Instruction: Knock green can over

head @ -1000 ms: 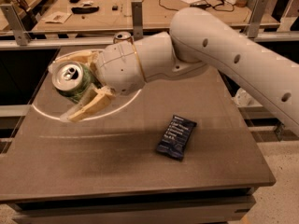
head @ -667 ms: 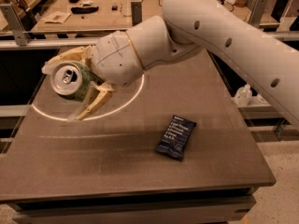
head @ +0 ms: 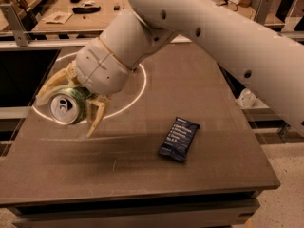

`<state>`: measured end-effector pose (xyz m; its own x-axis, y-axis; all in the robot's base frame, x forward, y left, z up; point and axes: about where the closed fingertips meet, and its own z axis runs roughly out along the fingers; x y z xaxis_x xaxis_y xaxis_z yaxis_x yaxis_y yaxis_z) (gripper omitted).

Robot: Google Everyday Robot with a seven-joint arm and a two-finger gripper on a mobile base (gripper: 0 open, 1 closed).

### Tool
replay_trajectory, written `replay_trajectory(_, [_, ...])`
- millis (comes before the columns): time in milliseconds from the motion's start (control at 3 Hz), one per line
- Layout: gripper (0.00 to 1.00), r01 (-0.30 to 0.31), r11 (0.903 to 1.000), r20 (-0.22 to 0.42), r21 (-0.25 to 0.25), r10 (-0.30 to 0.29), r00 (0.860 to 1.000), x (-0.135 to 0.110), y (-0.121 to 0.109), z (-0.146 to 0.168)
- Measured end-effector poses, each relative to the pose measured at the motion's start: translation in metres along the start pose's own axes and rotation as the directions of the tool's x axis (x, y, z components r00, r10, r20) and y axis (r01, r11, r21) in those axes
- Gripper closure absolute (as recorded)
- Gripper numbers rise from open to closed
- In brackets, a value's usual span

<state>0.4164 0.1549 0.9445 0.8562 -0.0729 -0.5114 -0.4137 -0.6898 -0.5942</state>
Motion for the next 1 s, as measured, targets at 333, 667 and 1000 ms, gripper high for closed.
replay_trajectory(333, [1.00, 0.025, 0.9938, -0.135, -0.108, -0.040, 0.990, 0.014, 0.013, 0.016])
replay_trajectory(667, [1.00, 0.014, 0.9841, -0.240, -0.177, -0.057, 0.969, 0.031, 0.022, 0.025])
replay_trajectory(1000, [1.00, 0.034, 0.9812, -0.310, -0.190, -0.092, 0.946, 0.046, 0.026, 0.027])
